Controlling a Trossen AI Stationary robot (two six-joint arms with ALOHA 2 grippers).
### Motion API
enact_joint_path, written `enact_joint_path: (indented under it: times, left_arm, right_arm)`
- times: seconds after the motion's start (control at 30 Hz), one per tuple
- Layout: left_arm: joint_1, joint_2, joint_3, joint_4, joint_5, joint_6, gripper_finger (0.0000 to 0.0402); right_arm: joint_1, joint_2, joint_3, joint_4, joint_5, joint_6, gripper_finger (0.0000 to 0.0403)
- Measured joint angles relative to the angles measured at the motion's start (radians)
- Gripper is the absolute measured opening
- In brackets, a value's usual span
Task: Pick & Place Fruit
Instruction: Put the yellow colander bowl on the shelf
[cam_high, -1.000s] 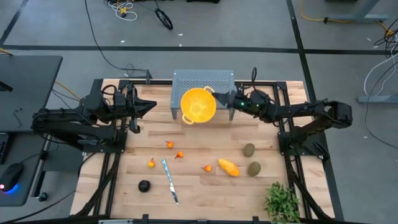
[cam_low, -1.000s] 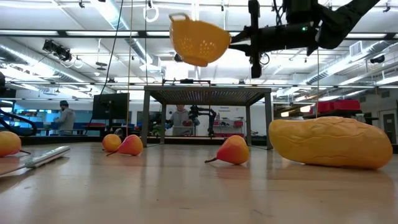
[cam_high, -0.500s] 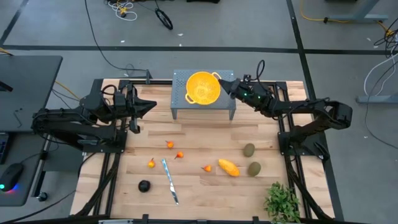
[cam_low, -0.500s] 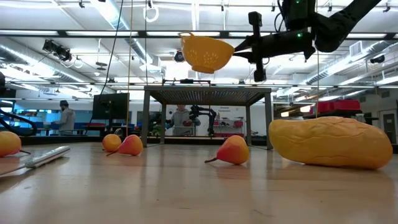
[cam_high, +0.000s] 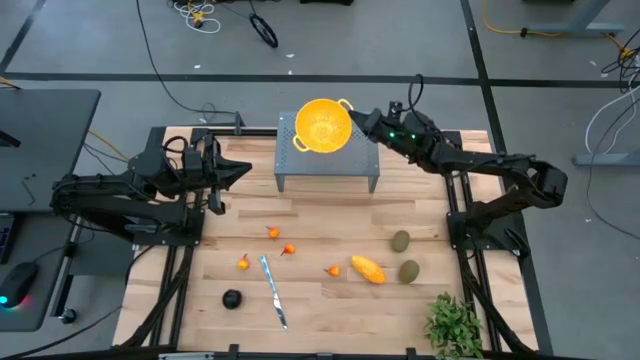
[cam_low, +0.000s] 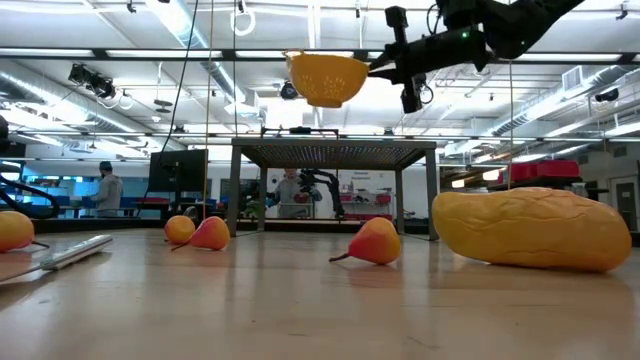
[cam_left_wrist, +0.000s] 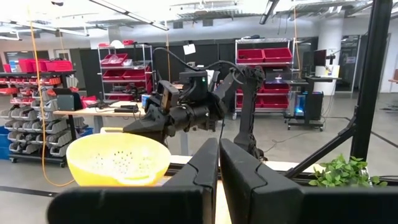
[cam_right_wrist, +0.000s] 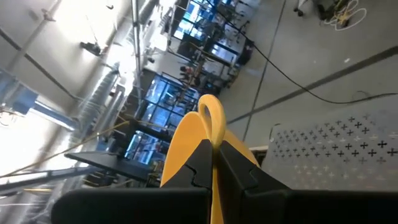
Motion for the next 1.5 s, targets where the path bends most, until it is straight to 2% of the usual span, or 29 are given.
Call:
enact_joint_path:
  times: [0.27,0.63,0.97,1.5]
  left_arm:
    - [0.0,0.0,0.0,0.0,0.0,0.003,0.0022]
    - [0.0,0.0,0.0,0.0,0.0,-0.009,0.0022]
    - [0.0,0.0,0.0,0.0,0.0,-0.009,0.0022]
    - [0.0,0.0,0.0,0.0,0.0,-0.009,0.0022]
  right_arm:
    - [-0.018,0.001,-0.033,-0.122,0.044,0.098,0.0007]
    - [-0.02,0.002,-0.035,-0.152,0.134,0.072,0.0007]
    - [-0.02,0.049,-0.036,-0.142,0.133,0.136,0.0007]
    - [-0.02,0.05,-0.036,-0.141,0.131,0.136,0.0009]
